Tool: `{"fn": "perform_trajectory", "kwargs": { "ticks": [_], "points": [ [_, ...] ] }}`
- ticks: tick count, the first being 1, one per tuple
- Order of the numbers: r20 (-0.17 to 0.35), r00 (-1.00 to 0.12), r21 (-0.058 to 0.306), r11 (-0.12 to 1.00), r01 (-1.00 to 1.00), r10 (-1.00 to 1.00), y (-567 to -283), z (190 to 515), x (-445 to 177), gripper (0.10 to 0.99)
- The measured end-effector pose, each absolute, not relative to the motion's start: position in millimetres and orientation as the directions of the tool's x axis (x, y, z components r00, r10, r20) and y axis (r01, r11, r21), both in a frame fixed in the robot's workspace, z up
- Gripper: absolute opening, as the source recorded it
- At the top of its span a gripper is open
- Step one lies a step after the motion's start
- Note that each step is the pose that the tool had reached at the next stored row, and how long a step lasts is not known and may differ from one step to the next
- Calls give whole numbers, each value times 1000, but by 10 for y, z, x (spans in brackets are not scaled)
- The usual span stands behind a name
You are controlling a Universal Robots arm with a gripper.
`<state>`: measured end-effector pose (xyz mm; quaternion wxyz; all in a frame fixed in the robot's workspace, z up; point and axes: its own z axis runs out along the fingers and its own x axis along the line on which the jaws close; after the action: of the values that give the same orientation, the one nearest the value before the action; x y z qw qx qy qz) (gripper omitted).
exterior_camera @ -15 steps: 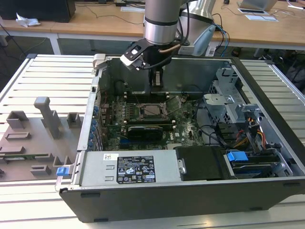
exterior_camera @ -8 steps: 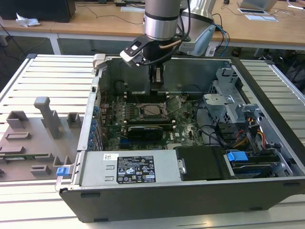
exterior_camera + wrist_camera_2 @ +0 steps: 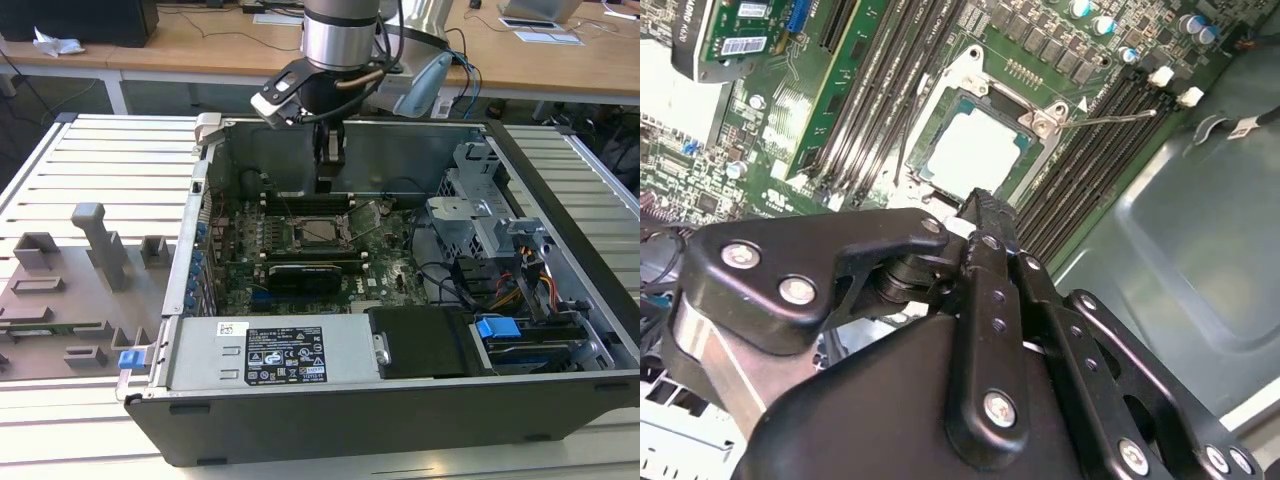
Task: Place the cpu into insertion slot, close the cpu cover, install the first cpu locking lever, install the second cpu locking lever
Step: 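Place the cpu into insertion slot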
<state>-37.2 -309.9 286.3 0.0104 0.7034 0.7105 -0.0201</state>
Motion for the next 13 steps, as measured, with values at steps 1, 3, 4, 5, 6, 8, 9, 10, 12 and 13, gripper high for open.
{"fn": "perform_trajectory", "kwargs": {
  "ticks": [1, 3, 4, 5, 6, 8, 9, 10, 12, 13],
  "points": [
    [-43, -10, -14, 10, 1000, 999, -3099, 2879, -372, 106],
    [-43, -10, -14, 10, 1000, 999, -3099, 2896, -372, 106],
    [-43, -10, -14, 10, 1000, 999, -3099, 2909, -373, 106],
    [-43, -10, -14, 10, 1000, 999, -3099, 2919, -373, 106],
    [-43, -10, -14, 10, 1000, 999, -3099, 2941, -372, 106],
    [-43, -10, -14, 10, 1000, 999, -3099, 2997, -372, 106],
    [-43, -10, -14, 10, 1000, 999, -3099, 3016, -372, 106],
    [-43, -10, -14, 10, 1000, 999, -3099, 3034, -372, 106],
    [-43, -10, -14, 10, 1000, 999, -3099, 3055, -372, 106],
    [-43, -10, -14, 10, 1000, 999, -3099, 3055, -372, 106]
  ]
}}
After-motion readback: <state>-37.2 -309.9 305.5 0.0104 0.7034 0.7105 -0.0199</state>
